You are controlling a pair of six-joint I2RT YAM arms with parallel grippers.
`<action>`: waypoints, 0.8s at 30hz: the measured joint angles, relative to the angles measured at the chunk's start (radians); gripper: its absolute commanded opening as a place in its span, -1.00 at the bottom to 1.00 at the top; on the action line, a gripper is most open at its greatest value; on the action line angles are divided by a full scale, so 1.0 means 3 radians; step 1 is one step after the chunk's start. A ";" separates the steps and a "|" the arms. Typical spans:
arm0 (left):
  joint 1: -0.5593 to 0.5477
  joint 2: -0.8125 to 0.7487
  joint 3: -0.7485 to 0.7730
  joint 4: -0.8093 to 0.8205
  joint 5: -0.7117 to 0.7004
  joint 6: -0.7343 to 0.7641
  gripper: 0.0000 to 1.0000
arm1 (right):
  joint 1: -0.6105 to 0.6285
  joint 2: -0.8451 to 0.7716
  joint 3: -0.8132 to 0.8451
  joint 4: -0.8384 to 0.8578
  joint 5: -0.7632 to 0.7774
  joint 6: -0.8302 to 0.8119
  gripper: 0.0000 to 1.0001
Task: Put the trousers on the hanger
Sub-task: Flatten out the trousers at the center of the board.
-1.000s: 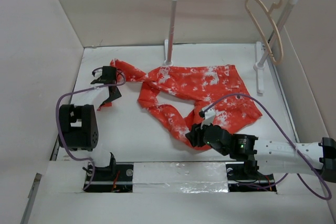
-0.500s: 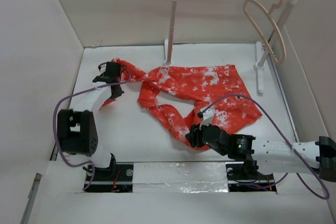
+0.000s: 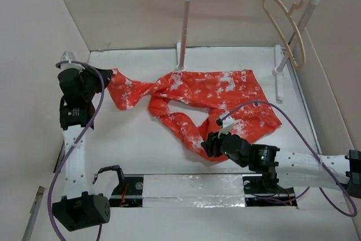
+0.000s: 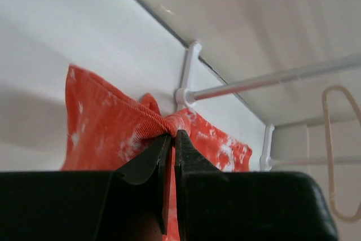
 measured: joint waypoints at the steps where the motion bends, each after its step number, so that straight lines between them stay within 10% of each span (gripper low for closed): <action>1: 0.0102 -0.0001 -0.0197 0.0142 0.0052 -0.0150 -0.97 | -0.0013 -0.0009 0.0005 -0.0027 0.0005 -0.0003 0.04; 8: 0.0928 0.0717 -0.1125 0.0966 0.0123 -0.1100 -0.79 | -0.0085 -0.0013 0.0066 -0.0158 0.0033 -0.0009 -0.02; 15: 0.1137 0.1448 -0.0713 0.1225 0.0179 -0.1033 -0.02 | -0.0122 0.0066 0.0074 -0.0125 0.0029 -0.0062 -0.02; 19: 0.1081 0.1595 -0.0441 0.1171 0.0081 -0.0684 -0.01 | -0.0148 0.0253 0.0118 -0.0089 0.0019 -0.0108 -0.03; 24: 0.0585 0.1422 -0.0342 0.0884 -0.0609 -0.0153 -0.62 | -0.0175 0.0413 0.0150 -0.0060 0.0009 -0.0187 -0.79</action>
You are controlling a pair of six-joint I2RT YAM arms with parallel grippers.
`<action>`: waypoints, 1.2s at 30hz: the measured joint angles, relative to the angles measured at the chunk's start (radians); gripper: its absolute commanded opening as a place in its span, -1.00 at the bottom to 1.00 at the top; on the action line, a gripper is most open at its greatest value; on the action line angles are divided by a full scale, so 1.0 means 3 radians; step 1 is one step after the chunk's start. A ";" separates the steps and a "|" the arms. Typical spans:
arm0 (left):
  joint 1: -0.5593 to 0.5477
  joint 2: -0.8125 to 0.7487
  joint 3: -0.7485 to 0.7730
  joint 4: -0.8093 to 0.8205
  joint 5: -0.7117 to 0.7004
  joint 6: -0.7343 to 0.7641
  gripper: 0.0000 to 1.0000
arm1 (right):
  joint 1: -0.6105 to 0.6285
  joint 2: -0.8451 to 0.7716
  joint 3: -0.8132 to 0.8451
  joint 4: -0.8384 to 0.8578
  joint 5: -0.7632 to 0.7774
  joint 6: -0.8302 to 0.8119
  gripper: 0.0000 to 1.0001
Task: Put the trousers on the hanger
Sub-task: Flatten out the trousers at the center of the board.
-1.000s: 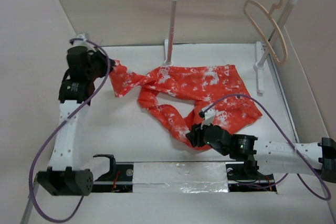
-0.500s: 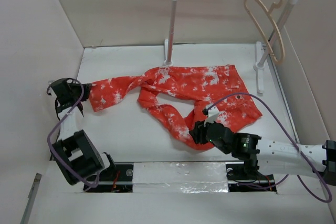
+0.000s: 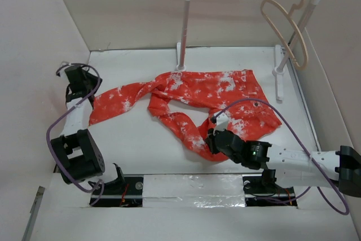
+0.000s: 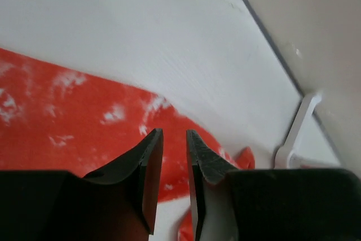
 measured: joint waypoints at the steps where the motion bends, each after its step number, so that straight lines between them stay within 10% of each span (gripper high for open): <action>1: -0.0198 -0.0056 0.0001 -0.0062 -0.0169 0.0111 -0.66 | -0.0005 0.0004 0.0000 0.0011 -0.0005 -0.0005 -0.85; 21: -0.1845 0.0966 0.0262 -0.1219 -0.1212 0.1403 -0.09 | -0.0318 -0.0542 -0.0264 0.0296 -0.0270 -0.0047 -0.35; 36: -0.1785 0.1045 0.0314 -0.1164 -0.1199 0.1583 -0.18 | -0.0318 -0.0468 -0.0264 0.0318 -0.0315 -0.0047 -0.30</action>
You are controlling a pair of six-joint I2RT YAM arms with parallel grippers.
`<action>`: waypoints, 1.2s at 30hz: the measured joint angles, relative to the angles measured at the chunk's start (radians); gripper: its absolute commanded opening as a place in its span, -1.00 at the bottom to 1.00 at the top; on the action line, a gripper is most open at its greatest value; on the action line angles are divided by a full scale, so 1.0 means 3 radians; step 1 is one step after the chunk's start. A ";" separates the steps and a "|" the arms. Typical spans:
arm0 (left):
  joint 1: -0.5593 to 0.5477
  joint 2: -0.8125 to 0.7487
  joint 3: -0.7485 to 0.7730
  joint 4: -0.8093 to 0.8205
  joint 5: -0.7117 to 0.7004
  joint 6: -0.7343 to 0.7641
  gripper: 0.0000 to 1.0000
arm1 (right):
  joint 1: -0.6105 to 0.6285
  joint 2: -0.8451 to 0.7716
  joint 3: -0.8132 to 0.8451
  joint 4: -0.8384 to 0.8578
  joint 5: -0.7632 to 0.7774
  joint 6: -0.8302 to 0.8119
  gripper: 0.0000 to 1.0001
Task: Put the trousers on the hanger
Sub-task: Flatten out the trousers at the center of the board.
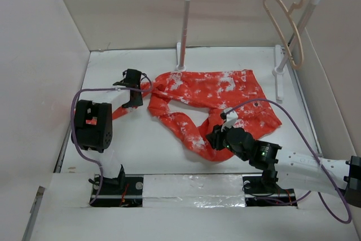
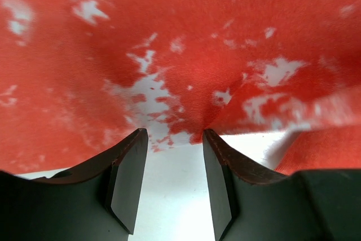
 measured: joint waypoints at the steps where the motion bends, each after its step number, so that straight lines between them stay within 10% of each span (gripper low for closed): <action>1: 0.0000 0.0053 0.0001 -0.0001 0.0024 0.0004 -0.20 | 0.0000 0.0000 0.0000 0.0000 0.0000 0.0000 -0.30; 15: 0.0001 0.0109 0.0001 -0.0013 0.0233 0.0039 -0.33 | 0.0000 0.0320 0.0013 0.0022 0.0001 -0.0020 0.33; 19: 0.0000 0.0149 0.0053 -0.0067 0.0175 0.0024 -1.00 | 0.0000 0.0521 0.0090 0.0020 -0.0003 -0.0018 0.49; 23: 0.0000 0.0193 0.0158 -0.0128 0.0039 0.0004 -1.00 | 0.0000 0.0832 0.0303 0.0019 -0.0053 -0.0014 0.48; 25: 0.0000 0.0135 0.0168 -0.0127 -0.0017 -0.0010 -1.00 | 0.0000 0.1059 0.0467 0.0034 -0.0095 0.0006 0.39; 32: -0.0001 -0.0600 0.0189 -0.0114 -0.0280 -0.0104 -1.00 | 0.0023 0.1811 0.0614 0.0266 -0.0285 0.0125 -0.88; 36: 0.0003 -0.0924 0.0244 -0.0019 -0.0237 -0.0131 -1.00 | 0.0117 0.1774 0.0495 0.0298 -0.0268 0.0234 -0.86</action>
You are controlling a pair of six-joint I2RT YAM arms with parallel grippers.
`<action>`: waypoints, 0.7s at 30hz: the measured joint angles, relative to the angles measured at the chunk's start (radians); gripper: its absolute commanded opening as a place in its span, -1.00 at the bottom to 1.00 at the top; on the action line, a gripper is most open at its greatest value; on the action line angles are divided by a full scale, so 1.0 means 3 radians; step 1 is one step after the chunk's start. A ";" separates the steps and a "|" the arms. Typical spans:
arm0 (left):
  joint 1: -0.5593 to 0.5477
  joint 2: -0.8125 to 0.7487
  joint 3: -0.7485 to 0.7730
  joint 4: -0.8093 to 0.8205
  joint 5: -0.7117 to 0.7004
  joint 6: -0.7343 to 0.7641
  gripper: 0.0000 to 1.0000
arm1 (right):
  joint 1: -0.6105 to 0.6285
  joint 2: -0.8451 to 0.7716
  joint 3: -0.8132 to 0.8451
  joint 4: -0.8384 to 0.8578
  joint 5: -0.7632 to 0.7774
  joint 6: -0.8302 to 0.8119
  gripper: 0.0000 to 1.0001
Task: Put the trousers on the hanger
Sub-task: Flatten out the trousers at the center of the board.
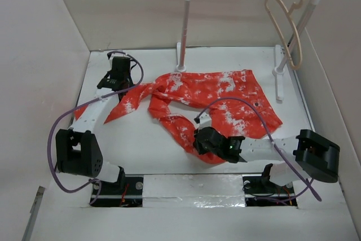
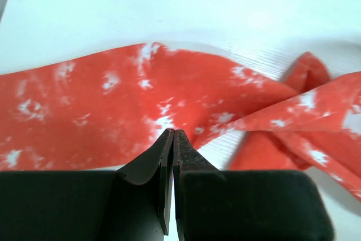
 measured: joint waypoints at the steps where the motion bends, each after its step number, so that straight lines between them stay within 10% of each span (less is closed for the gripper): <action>1: -0.0003 -0.0014 0.0009 0.0006 0.0078 0.0006 -1.00 | 0.0024 -0.0067 -0.0036 -0.0004 0.0011 0.0027 -0.82; 3: -0.0043 0.0055 0.0011 -0.0015 0.0225 0.0019 -0.86 | 0.0061 -0.0226 -0.0095 -0.0027 0.0039 0.0076 -0.77; 5: -0.0174 0.0229 -0.0017 -0.0033 0.0261 0.0050 -0.32 | 0.0078 -0.0379 -0.0136 -0.0045 0.0061 0.0112 -0.77; 11: -0.0399 0.0867 -0.0027 -0.0242 0.0346 0.0074 0.07 | 0.0084 -0.0565 -0.0170 -0.0097 0.0100 0.0174 -0.86; 18: -0.0371 0.1197 0.0070 -0.0351 0.0154 0.0069 -0.21 | 0.0114 -0.0781 -0.0350 -0.0149 0.0126 0.0243 -0.86; 19: -0.0364 0.1244 0.0102 -0.0352 0.0109 0.0069 -0.73 | 0.0125 -0.0823 -0.0376 -0.0150 0.0130 0.0253 -0.86; 21: -0.0345 0.1303 0.0135 -0.0361 0.0029 0.0053 -1.00 | 0.0140 -0.0904 -0.0416 -0.0179 0.0135 0.0272 -0.87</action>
